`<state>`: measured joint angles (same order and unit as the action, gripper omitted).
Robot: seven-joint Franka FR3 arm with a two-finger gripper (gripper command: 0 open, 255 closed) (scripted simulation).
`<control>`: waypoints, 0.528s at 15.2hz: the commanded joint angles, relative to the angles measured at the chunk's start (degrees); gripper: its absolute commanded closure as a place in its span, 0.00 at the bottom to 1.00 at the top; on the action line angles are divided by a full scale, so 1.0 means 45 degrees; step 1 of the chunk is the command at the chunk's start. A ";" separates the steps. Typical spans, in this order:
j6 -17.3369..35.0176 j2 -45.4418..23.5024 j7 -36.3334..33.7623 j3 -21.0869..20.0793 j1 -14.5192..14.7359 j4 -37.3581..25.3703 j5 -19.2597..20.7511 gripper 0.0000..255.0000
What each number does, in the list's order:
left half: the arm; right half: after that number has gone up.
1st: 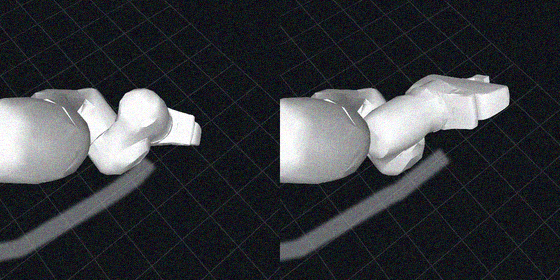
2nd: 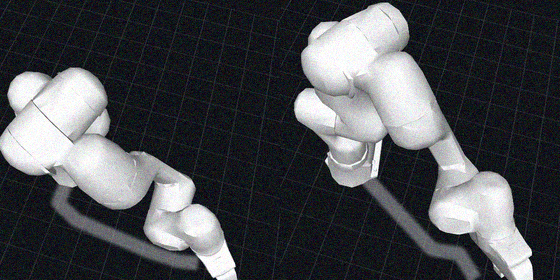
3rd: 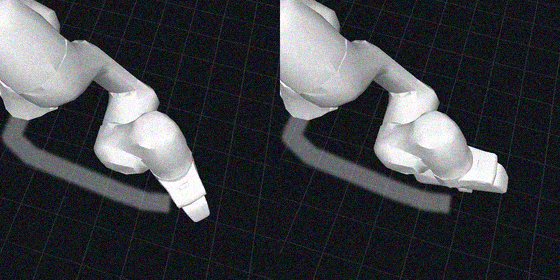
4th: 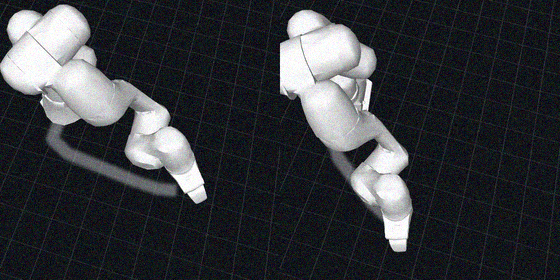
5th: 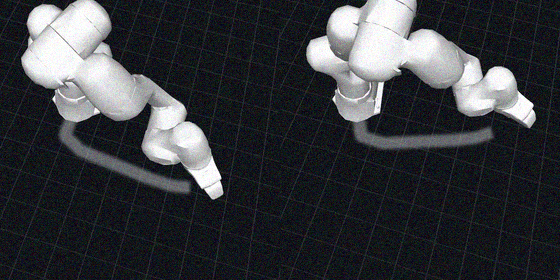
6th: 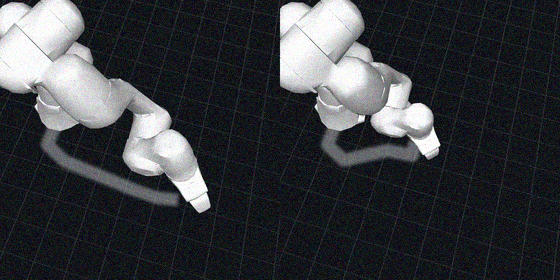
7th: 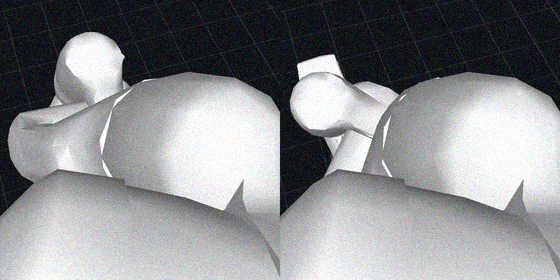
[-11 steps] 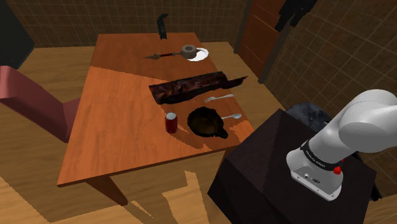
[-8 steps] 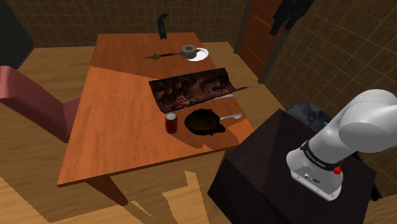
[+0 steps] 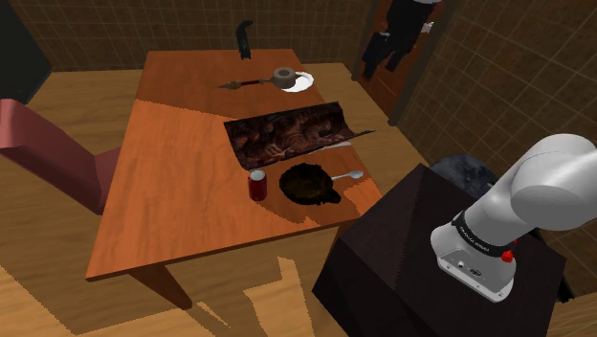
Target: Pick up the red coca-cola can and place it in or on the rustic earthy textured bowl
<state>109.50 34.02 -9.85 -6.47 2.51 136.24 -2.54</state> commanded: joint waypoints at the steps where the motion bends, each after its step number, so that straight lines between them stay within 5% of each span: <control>1: 0.0773 -0.0608 -0.0308 -0.0298 0.0090 0.0242 -0.0098 0.00; 8: 0.2984 -0.3414 -0.1385 -0.1266 0.0267 -0.0021 -0.0097 0.00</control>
<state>121.16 20.59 -15.25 -11.49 3.57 136.18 -3.03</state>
